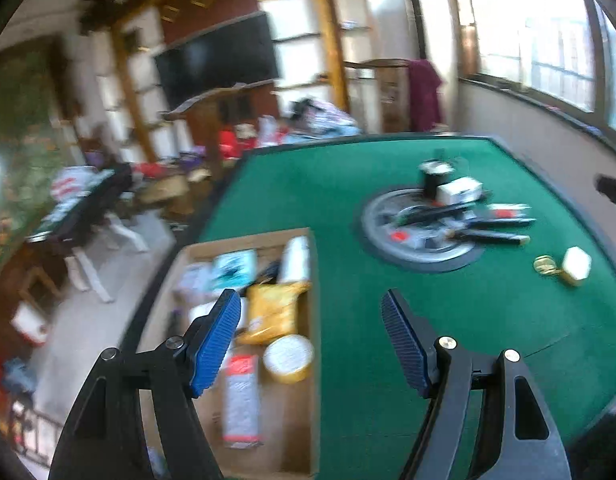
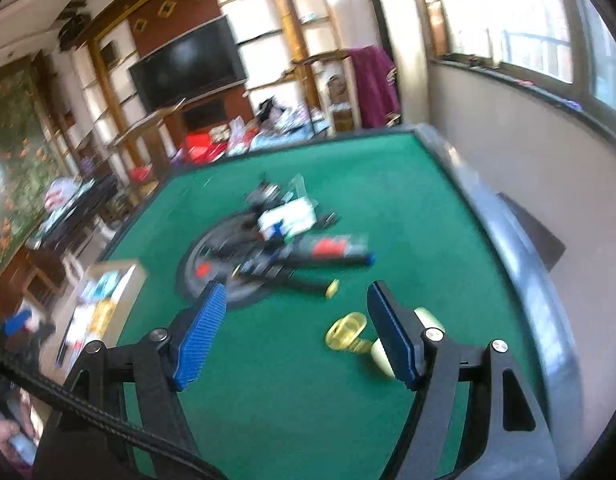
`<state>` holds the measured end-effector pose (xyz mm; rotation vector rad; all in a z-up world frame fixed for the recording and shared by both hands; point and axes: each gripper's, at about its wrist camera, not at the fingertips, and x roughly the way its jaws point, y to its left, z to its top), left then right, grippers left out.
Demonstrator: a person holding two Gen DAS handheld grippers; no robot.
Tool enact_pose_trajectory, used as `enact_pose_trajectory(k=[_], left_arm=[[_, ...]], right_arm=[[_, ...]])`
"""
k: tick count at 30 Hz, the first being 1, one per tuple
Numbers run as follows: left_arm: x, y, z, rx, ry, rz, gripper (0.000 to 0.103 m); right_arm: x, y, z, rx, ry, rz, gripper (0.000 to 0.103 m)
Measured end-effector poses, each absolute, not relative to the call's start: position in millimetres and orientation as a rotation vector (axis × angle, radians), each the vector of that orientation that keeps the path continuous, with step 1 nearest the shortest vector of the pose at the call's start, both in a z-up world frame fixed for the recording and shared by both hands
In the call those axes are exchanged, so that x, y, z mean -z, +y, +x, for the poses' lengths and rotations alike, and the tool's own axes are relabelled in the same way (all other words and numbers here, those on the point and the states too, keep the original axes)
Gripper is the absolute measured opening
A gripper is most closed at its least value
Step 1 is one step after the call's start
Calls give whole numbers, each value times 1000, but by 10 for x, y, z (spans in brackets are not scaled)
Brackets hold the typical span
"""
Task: Organize objects
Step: 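Move the left gripper to the yellow-capped black marker and grasp it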
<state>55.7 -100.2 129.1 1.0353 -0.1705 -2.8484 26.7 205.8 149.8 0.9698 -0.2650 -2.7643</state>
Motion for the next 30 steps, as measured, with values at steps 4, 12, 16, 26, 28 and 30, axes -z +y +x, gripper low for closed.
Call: enact_pose_trajectory(k=[4, 12, 16, 26, 28, 30], left_arm=[[-1832, -764, 265, 2974, -202, 955, 68], [-1595, 96, -557, 3165, -484, 1085, 91], [-1001, 551, -828, 3169, -647, 1253, 90], [-97, 1178, -1389, 3129, -883, 1562, 90], [-39, 1179, -1398, 3140, -853, 1605, 90], [-57, 1184, -1356, 3135, -860, 1616, 86]], right_arm=[[-1977, 2529, -128, 2821, -454, 887, 73], [-1862, 2922, -559, 2828, -648, 872, 85], [-1209, 2971, -702, 2768, -720, 1012, 85], [-833, 3203, -820, 2712, -786, 1134, 85], [-834, 3201, -797, 2714, -784, 1135, 85], [-823, 3174, -798, 2712, -776, 1138, 85]])
